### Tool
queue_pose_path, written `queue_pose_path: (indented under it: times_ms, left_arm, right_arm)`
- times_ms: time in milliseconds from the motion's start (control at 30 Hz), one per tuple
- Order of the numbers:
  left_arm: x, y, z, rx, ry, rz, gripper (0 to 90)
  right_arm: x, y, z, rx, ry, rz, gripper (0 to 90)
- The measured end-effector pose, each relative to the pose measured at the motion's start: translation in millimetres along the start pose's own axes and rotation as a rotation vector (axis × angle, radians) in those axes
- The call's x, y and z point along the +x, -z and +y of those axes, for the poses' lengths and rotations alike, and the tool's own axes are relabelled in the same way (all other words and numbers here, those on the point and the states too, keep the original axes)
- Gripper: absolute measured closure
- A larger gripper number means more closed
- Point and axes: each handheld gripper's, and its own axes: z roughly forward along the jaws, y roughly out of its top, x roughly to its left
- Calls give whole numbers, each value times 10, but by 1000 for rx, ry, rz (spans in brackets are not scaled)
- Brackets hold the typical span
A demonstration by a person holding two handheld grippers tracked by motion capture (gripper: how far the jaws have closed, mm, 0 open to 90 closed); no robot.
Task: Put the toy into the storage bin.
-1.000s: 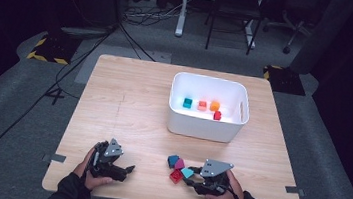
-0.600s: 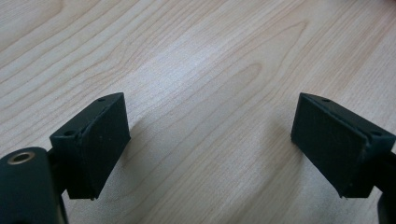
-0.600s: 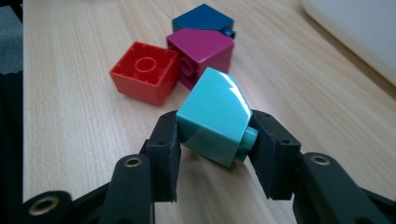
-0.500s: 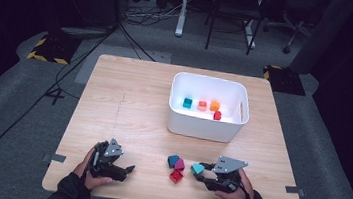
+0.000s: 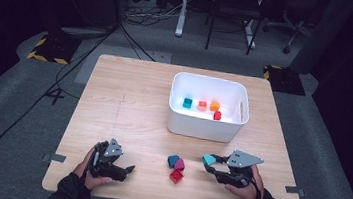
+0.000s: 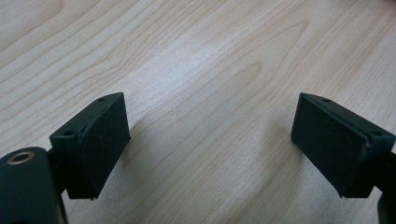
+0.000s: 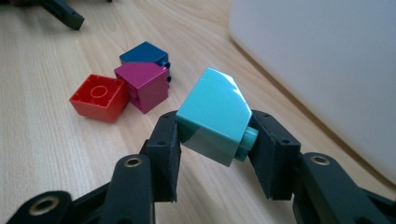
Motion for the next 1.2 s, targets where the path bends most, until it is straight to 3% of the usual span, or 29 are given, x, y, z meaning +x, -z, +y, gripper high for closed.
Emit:
queue_pose_path:
  times_ms: [567,700,867,1000,1200]
  left_arm:
    - [0,-1,-1,-1,0,0,117]
    - [2,-1,1,-1,-1,-1,117]
    - [2,-1,0,-1,-1,-1,117]
    - [1,-1,0,-1,-1,-1,117]
    - [2,-1,1,-1,-1,-1,117]
  right_arm:
    - [-133,297,143,-72,-27,-80,562]
    - [-147,378,224,-91,-43,-85,562]
    - [-173,469,342,-106,-40,-113,562]
    - [-197,564,464,-117,-9,-131,562]
    - [-267,685,660,-145,-20,-139,562]
